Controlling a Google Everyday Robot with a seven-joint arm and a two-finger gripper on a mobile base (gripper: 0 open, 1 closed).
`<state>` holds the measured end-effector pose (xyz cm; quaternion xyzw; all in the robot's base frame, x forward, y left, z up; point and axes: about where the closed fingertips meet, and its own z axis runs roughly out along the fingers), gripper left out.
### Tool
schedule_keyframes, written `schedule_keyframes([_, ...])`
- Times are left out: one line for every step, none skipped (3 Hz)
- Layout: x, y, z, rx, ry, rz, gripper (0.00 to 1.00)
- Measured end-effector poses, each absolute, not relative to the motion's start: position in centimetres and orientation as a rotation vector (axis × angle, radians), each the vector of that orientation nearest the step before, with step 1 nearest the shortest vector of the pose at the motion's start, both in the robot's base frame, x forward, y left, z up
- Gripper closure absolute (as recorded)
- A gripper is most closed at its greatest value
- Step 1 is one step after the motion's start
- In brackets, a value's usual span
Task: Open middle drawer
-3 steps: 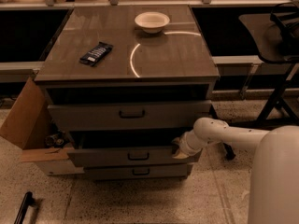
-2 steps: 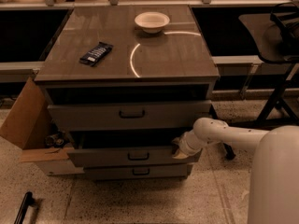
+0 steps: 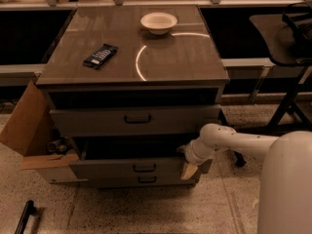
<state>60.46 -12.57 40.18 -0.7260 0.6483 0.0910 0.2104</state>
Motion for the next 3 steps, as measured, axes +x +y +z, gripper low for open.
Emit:
schedule_keyframes([58.7,-11.9,40.0,-2.075,1.792,0.281,0.00])
schedule_keyframes([56.2,-11.0,39.7,-2.125,1.797,0.324,0.00])
schedule_keyframes([53.2,-10.5,40.1,-2.151,1.811,0.331,0.18])
